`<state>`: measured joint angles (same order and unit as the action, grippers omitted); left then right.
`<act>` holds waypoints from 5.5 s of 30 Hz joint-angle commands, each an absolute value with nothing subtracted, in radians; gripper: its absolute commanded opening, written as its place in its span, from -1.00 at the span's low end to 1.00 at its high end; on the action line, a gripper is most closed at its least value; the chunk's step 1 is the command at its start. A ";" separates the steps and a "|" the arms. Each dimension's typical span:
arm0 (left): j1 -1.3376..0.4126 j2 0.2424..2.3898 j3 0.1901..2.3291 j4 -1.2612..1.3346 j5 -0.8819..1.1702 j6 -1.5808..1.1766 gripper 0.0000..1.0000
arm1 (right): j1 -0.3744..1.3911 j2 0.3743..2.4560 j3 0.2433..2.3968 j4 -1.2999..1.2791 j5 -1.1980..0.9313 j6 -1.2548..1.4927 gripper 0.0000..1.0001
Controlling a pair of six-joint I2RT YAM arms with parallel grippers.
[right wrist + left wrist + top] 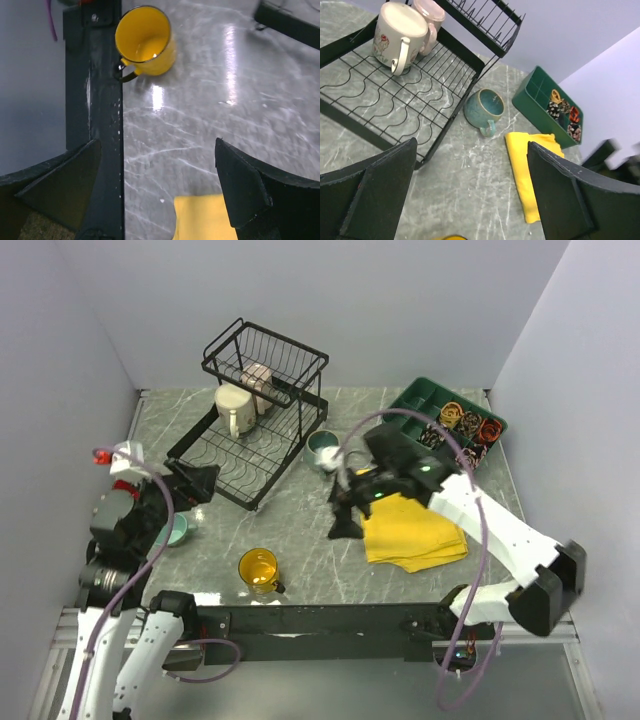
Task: Load the cups into the dish rack
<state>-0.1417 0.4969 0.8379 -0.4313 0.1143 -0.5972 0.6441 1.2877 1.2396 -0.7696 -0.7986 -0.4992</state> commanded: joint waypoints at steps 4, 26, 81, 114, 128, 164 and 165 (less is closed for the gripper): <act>-0.138 0.354 0.916 -0.587 0.005 -0.661 0.93 | 0.920 1.546 1.485 -0.869 -0.555 -0.556 1.00; -0.138 0.124 1.029 -0.755 -0.179 -0.652 0.93 | 1.183 2.111 2.059 -0.991 -0.483 -0.976 0.76; -0.140 0.118 0.657 -0.068 0.465 -1.165 0.93 | 1.071 1.623 1.646 -0.706 -0.385 -0.634 -1.00; -0.437 0.848 0.689 0.650 0.617 -1.770 0.97 | 0.701 1.347 1.560 -0.126 -0.411 -0.149 -1.00; -0.503 0.870 0.689 0.745 0.532 -1.848 0.61 | 0.707 1.410 1.621 -0.067 -0.634 -0.112 -1.00; -0.552 0.856 0.696 0.845 0.436 -1.919 0.07 | 0.729 1.442 1.638 -0.072 -0.732 -0.153 -1.00; -0.552 0.856 0.695 0.865 0.434 -1.925 0.07 | 0.729 1.442 1.640 -0.077 -0.732 -0.161 -1.00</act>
<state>-0.5549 0.8879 0.6792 0.7307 0.5060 -1.9259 0.7155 1.4975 1.6470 -0.0940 -0.6743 -0.1555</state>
